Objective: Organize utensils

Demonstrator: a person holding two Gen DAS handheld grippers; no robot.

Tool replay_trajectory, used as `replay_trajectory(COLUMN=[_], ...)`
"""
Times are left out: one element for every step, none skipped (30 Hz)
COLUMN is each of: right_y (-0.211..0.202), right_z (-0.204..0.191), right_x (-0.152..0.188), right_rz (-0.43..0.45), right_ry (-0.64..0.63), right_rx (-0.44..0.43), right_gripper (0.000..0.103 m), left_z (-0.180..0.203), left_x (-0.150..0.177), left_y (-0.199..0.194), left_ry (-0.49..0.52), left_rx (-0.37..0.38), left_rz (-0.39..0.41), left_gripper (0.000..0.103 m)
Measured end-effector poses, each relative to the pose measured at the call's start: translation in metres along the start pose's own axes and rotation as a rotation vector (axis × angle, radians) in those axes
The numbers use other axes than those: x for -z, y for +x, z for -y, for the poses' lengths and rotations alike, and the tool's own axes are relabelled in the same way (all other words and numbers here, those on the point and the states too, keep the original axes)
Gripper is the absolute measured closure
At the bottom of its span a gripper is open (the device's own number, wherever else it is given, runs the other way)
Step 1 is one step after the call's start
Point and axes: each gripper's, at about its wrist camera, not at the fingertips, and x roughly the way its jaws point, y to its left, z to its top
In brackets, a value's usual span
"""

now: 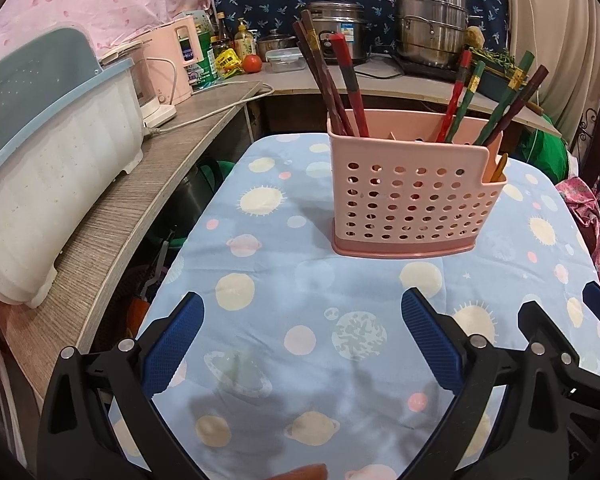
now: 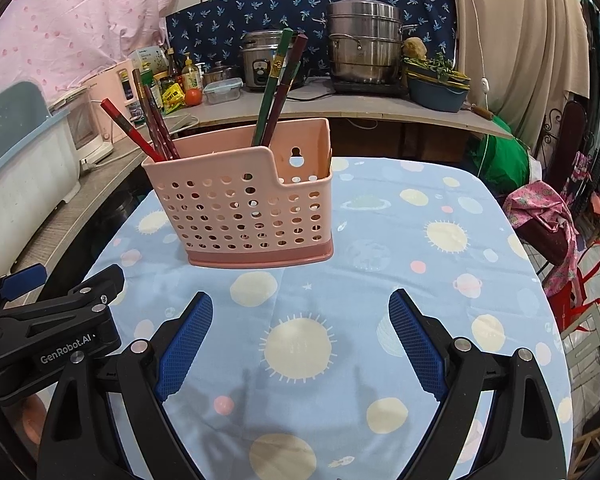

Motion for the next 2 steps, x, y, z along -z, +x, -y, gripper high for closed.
replay_trajectory(right_y=[0.0004, 0.0010], right_z=[-0.0005, -0.0009], right_x=[-0.0010, -0.0023], right_rz=[0.001, 0.002], right_ry=[-0.003, -0.004], right_rx=[0.002, 0.004], right_gripper=[0.017, 0.017], left_z=[-0.0004, -0.0010], left_x=[-0.0005, -0.0015], left_y=[0.0005, 0.0015], left_ry=[-0.002, -0.002], left_rx=[0.001, 0.004], left_rz=[0.000, -0.002], left_gripper=[0.008, 0.008])
